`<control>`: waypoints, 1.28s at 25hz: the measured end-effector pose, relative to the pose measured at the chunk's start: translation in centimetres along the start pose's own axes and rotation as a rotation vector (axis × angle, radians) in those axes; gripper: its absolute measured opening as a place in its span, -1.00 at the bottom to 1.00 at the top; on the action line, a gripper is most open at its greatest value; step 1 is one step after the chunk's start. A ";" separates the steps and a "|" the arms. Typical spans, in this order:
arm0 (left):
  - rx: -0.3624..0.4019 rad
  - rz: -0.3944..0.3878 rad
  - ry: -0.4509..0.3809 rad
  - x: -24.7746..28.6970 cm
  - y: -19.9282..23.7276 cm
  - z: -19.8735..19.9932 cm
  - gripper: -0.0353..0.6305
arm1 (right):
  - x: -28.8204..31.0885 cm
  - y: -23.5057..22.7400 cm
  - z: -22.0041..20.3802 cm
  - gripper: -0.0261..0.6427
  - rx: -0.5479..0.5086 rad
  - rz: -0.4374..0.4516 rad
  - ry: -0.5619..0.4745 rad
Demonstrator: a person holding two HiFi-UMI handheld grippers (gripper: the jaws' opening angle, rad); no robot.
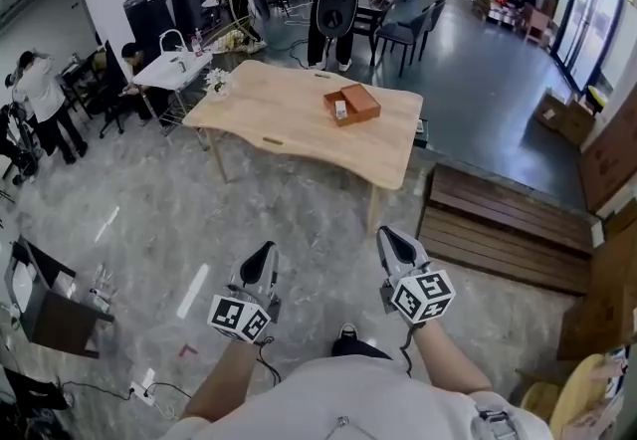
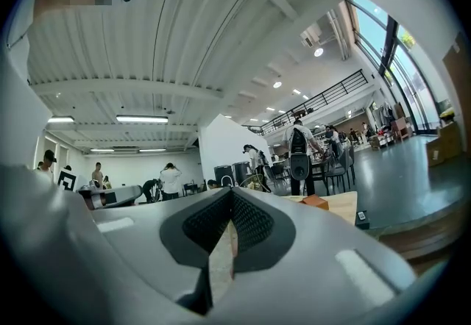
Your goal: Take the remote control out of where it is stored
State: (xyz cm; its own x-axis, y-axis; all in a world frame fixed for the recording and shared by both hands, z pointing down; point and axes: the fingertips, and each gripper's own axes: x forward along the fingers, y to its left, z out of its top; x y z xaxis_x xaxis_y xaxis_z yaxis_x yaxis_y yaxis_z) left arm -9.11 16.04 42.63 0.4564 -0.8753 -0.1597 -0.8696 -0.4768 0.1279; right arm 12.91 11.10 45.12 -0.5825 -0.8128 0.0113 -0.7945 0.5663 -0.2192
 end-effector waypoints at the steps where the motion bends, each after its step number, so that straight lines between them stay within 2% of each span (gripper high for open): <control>1: 0.000 0.004 -0.002 0.7 0.2 -0.1 -0.89 | 0.6 -0.6 0.1 -0.84 0.001 0.003 0.003; 12: 0.028 0.028 -0.002 8.0 2.5 -1.3 -0.89 | 6.8 -6.5 0.5 -0.84 0.015 0.027 0.027; 22: 0.028 0.076 -0.002 11.4 4.8 -2.4 -0.89 | 11.1 -9.0 -0.2 -0.84 0.030 0.068 0.056; 28: 0.018 0.070 0.000 13.6 6.7 -3.2 -0.89 | 13.7 -10.9 -1.2 -0.84 0.059 0.048 0.076; 32: 0.018 0.062 0.001 15.7 9.7 -3.6 -0.89 | 16.6 -11.7 -1.0 -0.84 0.062 0.031 0.067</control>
State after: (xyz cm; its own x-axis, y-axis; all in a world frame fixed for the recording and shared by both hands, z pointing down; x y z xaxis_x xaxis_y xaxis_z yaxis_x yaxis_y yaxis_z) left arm -9.67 -2.64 44.84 0.4018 -0.9031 -0.1514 -0.8994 -0.4203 0.1202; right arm 12.38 -8.86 48.79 -0.6186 -0.7827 0.0683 -0.7648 0.5800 -0.2804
